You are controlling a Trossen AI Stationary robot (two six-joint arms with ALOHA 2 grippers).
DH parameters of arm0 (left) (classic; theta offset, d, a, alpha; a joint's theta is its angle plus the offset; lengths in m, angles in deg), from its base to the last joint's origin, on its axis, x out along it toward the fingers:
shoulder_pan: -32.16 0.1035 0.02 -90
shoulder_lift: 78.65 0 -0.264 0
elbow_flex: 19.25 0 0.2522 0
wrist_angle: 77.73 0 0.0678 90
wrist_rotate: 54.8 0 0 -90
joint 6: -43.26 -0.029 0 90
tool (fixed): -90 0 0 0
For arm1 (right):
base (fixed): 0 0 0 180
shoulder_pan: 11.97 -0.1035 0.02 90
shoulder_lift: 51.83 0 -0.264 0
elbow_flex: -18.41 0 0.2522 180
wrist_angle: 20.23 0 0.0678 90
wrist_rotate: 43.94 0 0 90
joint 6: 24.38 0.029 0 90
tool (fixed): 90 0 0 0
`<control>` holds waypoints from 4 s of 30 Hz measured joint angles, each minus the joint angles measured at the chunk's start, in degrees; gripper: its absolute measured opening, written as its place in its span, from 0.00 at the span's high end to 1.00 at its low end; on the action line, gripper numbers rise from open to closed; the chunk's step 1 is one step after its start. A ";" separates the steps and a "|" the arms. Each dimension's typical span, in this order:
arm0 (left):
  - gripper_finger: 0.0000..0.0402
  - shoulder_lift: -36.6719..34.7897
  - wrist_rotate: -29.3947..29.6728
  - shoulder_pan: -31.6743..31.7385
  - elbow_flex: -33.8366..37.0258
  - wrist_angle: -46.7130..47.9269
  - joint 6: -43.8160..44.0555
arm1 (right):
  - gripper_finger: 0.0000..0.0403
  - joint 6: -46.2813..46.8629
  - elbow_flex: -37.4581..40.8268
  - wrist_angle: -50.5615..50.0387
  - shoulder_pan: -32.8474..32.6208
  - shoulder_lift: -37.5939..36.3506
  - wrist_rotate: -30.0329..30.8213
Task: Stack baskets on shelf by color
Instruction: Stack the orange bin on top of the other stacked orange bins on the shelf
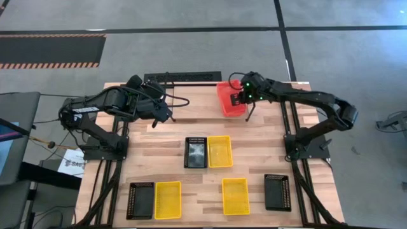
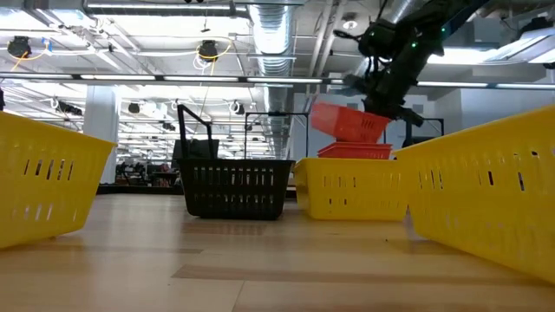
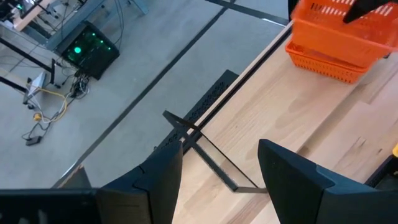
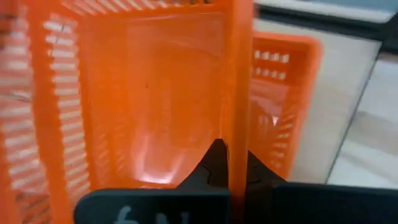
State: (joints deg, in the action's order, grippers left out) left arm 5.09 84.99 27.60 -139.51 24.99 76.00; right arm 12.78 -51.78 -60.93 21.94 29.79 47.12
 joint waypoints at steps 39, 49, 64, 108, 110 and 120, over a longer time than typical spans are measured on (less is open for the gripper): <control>0.50 0.01 -0.18 0.04 -0.02 -0.01 1.58 | 1.00 -0.73 -10.57 -16.42 -0.13 5.95 3.45; 0.50 0.01 -0.32 0.04 -0.02 -0.01 1.47 | 0.93 -1.65 -10.57 -15.82 -0.15 5.73 3.45; 0.50 0.01 -0.36 0.04 -0.02 -0.01 1.53 | 0.75 -4.26 -12.57 -16.39 -0.18 5.71 3.37; 0.50 0.01 -1.02 0.03 -0.02 -0.11 1.44 | 0.98 -13.37 -21.74 -12.04 -13.39 5.82 -2.36; 0.50 0.01 -1.02 0.02 -0.02 -0.14 1.71 | 0.97 -13.37 -21.72 -11.62 -14.82 5.82 -2.41; 0.50 0.00 -1.44 0.04 -0.02 -0.18 3.30 | 0.99 -14.23 -23.19 -10.44 -17.51 12.38 -2.69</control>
State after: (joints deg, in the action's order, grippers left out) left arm 5.09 83.55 27.64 -139.53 24.81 79.30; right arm -1.45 -74.97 -71.37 4.43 42.17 44.43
